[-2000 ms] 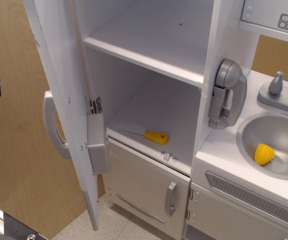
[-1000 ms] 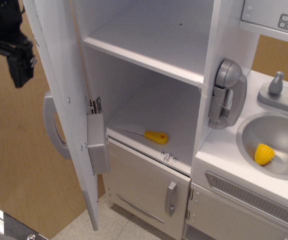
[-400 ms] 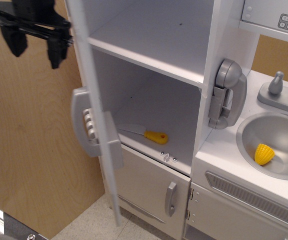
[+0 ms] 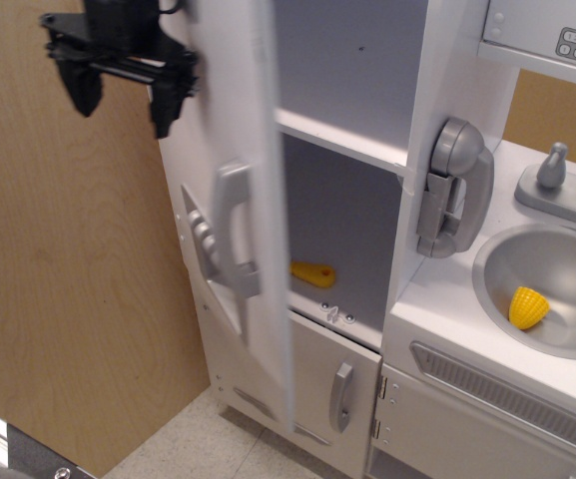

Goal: Close fridge

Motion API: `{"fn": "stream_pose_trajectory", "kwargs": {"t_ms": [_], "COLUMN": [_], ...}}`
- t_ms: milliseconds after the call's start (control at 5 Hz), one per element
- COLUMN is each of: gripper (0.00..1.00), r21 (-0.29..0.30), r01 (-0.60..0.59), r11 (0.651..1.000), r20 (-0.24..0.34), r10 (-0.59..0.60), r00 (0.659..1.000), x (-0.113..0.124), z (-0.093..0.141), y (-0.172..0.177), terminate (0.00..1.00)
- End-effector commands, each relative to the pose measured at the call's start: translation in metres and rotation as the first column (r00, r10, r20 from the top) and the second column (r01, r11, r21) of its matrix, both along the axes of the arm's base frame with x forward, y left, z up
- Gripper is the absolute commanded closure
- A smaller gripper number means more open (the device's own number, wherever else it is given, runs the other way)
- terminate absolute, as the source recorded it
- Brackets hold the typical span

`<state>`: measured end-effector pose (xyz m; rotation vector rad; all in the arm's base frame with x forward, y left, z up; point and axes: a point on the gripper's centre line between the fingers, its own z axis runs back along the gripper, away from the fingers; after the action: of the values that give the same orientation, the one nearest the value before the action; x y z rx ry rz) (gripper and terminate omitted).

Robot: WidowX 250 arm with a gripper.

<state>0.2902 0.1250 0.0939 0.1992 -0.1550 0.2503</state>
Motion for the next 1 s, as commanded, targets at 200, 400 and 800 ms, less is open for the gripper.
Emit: {"fn": "stream_pose_trajectory", "kwargs": {"t_ms": [200, 400, 800], "gripper": [0.00, 0.00, 0.00], "r21": [0.032, 0.035, 0.015], "r01": [-0.069, -0.101, -0.128], "r11": [0.997, 0.994, 0.992], "r20": [0.070, 0.074, 0.086], "r10": [0.067, 0.098, 0.126], "r00": [0.995, 0.992, 0.988], "x": [0.043, 0.056, 0.069], "z": [0.013, 0.016, 0.024], "y": [0.001, 0.003, 0.001], "terminate": [0.00, 0.00, 0.00]}}
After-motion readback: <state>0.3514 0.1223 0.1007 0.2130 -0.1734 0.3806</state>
